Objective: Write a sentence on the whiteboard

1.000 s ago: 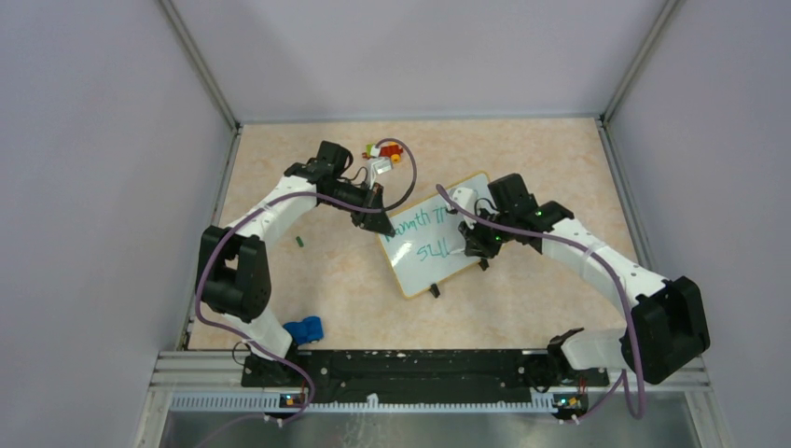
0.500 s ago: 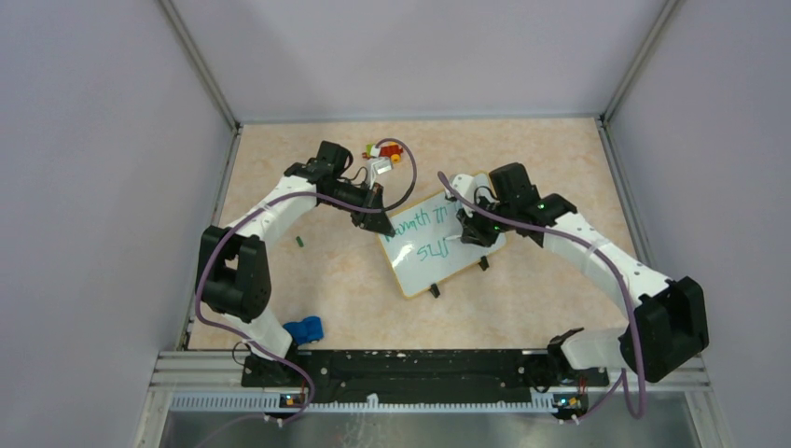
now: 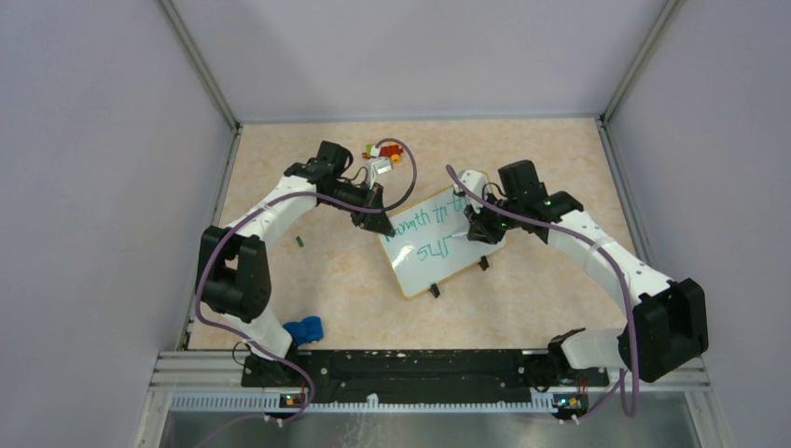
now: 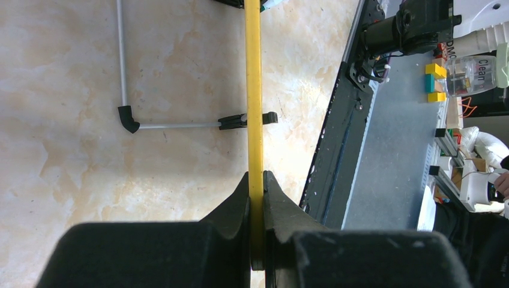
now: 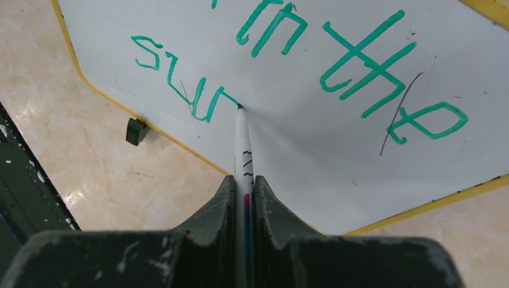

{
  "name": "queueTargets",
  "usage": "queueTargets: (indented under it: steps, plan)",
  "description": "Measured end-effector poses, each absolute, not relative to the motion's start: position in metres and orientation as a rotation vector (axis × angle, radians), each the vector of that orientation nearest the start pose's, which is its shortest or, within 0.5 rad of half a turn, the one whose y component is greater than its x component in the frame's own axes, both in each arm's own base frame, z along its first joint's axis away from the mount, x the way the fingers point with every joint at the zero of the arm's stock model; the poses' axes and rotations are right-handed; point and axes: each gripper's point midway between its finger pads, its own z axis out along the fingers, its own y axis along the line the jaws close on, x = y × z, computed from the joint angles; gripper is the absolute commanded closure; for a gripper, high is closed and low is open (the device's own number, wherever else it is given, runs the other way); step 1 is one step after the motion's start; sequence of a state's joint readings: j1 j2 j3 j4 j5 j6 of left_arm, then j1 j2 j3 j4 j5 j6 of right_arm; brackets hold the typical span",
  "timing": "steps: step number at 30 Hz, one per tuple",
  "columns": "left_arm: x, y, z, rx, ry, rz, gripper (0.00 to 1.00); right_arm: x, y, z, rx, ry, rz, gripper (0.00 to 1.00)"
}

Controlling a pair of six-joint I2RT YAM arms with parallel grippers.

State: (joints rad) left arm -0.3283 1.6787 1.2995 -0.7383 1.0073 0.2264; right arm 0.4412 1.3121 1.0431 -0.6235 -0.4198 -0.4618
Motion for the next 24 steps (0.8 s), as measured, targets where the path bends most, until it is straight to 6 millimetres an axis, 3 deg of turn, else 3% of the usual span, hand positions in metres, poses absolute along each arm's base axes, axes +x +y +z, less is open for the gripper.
queueTargets:
  steps: [7, 15, 24]
  plan:
    - [0.274, -0.245, 0.165, 0.958, 2.246, -1.359, 1.00, 0.271, 0.189, 0.148, -1.233, 2.085, 0.512, 1.00]
    - [0.274, -0.245, 0.165, 0.959, 2.245, -1.361, 1.00, 0.251, 0.182, 0.121, -1.259, 2.161, 0.551, 1.00]
    - [0.274, -0.245, 0.166, 0.959, 2.244, -1.364, 1.00, 0.248, 0.185, 0.131, -1.256, 2.138, 0.573, 1.00]
